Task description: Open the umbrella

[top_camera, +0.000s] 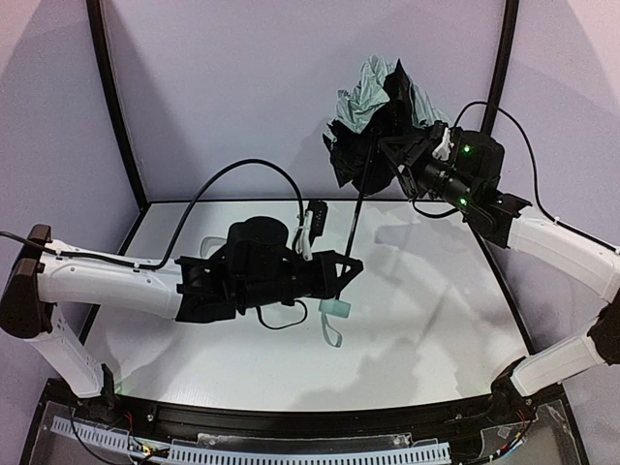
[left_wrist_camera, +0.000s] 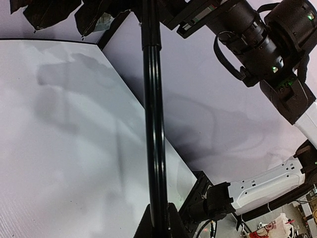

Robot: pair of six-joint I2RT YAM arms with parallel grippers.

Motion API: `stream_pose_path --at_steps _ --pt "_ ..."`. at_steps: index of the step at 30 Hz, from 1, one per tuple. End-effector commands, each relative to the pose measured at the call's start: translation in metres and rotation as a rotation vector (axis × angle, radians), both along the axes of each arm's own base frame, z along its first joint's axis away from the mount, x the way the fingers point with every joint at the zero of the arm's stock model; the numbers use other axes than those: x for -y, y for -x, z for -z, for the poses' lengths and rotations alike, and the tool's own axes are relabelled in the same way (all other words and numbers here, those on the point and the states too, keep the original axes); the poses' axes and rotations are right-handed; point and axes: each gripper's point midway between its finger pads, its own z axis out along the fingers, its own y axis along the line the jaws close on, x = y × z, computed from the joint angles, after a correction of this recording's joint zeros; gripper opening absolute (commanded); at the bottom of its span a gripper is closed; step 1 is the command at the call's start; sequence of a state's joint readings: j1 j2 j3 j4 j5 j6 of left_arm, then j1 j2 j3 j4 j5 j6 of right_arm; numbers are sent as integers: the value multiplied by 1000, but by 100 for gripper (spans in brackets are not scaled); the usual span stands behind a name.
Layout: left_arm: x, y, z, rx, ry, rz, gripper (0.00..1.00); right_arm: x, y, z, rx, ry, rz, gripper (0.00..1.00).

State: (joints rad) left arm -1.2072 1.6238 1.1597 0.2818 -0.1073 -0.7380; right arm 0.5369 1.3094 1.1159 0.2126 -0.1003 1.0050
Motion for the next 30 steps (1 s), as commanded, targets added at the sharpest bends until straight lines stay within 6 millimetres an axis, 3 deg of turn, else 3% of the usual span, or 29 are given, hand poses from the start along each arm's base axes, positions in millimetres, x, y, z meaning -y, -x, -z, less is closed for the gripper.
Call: stream_pose_path --at_steps 1,11,16,25,30 --pt "0 -6 -49 93 103 -38 1 -3 7 -31 85 -41 -27 61" --pt "10 -7 -37 88 41 -18 1 -8 -10 -31 68 -23 4 55" --pt "11 -7 -36 88 46 -17 1 -6 -20 -22 37 -7 41 41" --pt "14 -3 -33 96 31 4 1 -10 -32 -19 21 11 62 39" --pt "21 11 -32 133 -23 38 1 7 -41 -25 47 3 161 19"
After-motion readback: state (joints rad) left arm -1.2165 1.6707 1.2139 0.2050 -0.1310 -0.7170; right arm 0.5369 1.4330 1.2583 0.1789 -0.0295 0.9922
